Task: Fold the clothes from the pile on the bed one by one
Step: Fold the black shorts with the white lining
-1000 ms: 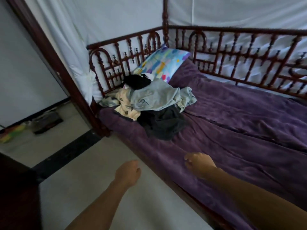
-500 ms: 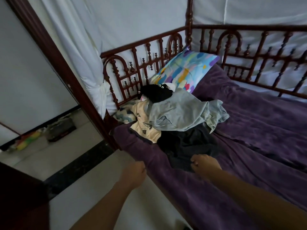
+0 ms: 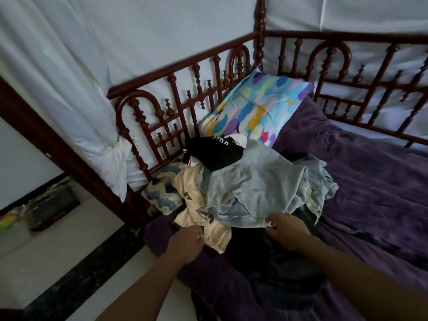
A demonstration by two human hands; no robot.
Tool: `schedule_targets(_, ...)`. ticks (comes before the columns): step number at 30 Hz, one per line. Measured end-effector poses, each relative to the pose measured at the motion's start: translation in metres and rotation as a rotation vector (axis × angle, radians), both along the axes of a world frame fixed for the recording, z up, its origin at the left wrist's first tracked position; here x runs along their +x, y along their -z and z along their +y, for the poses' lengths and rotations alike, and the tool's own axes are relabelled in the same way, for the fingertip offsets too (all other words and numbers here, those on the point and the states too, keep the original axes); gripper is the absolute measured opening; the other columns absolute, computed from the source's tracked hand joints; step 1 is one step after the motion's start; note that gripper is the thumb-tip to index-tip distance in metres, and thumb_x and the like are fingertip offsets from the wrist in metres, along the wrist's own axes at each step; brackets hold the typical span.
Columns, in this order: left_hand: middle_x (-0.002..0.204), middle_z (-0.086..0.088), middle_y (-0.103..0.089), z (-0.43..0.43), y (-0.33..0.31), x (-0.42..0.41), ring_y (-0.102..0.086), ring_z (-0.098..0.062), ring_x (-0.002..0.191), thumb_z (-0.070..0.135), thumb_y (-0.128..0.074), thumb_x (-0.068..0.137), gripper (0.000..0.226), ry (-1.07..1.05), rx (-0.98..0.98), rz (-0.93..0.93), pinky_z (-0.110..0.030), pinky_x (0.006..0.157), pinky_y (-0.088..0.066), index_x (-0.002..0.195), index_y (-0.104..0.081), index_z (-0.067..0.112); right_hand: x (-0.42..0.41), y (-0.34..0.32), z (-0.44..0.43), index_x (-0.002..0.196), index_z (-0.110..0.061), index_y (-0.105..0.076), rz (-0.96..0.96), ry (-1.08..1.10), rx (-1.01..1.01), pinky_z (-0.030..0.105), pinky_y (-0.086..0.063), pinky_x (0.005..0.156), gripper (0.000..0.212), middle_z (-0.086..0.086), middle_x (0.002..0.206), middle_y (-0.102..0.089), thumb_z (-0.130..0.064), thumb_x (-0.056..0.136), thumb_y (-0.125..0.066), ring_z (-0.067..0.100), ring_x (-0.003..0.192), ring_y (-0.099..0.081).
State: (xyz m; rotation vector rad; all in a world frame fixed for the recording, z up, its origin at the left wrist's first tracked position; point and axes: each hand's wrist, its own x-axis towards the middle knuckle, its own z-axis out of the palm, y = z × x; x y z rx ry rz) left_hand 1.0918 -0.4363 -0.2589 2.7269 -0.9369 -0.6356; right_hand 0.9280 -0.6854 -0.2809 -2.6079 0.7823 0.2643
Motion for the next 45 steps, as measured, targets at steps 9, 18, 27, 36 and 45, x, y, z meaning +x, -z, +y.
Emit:
schedule_targets(9,0.084,-0.004,-0.063,-0.108,0.060,0.236,-0.060,-0.021,0.079,0.023,-0.049,0.094,0.018,0.176,0.014,0.090,-0.032,0.065,-0.043,0.102,-0.061,0.013,0.201,0.047,-0.080,0.127,-0.029,-0.055,0.147,0.174,0.006,0.032,-0.049,0.090,0.038,-0.004,0.125,-0.061,-0.045,0.093,-0.052,0.018,0.110,-0.059)
schedule_targets(18,0.109,-0.010,-0.052,-0.182,0.100,0.387,-0.056,-0.029,0.099,0.019,-0.053,0.092,0.021,0.250,-0.060,0.032,-0.044,0.079,-0.049,0.111,-0.056,0.010,0.411,0.063,-0.146,0.147,-0.025,-0.029,-0.027,0.228,-0.035,0.043,-0.043,0.097,0.077,0.006,0.143,-0.045,-0.038,0.081,-0.067,0.029,0.126,-0.047)
schedule_targets(27,0.157,-0.007,-0.016,-0.239,0.125,0.417,-0.010,-0.033,0.145,0.032,-0.065,0.084,0.064,0.607,0.138,-0.273,-0.052,0.112,-0.021,0.141,-0.035,0.029,0.340,0.114,-0.080,0.140,-0.033,-0.045,-0.031,0.091,0.017,0.036,-0.049,0.082,0.053,-0.004,0.130,-0.059,-0.034,0.088,-0.055,0.024,0.115,-0.058)
schedule_targets(36,0.116,-0.002,-0.052,-0.138,0.153,0.271,-0.044,-0.027,0.115,0.031,-0.055,0.086,0.023,0.788,0.391,-0.088,-0.044,0.094,-0.034,0.106,-0.061,0.021,0.159,0.146,-0.012,0.107,-0.022,-0.057,0.389,0.198,0.127,0.031,-0.045,0.085,0.026,-0.005,0.121,-0.058,-0.037,0.087,-0.053,0.020,0.112,-0.054)
schedule_targets(45,0.102,0.000,-0.055,-0.127,0.134,0.242,-0.057,-0.022,0.096,0.039,-0.054,0.088,0.024,0.564,0.062,-0.076,-0.034,0.071,-0.046,0.104,-0.057,0.021,0.170,0.119,-0.068,0.138,-0.020,-0.040,-0.050,0.414,-0.061,0.045,-0.048,0.087,0.071,0.010,0.140,-0.040,-0.026,0.075,-0.073,0.032,0.126,-0.041)
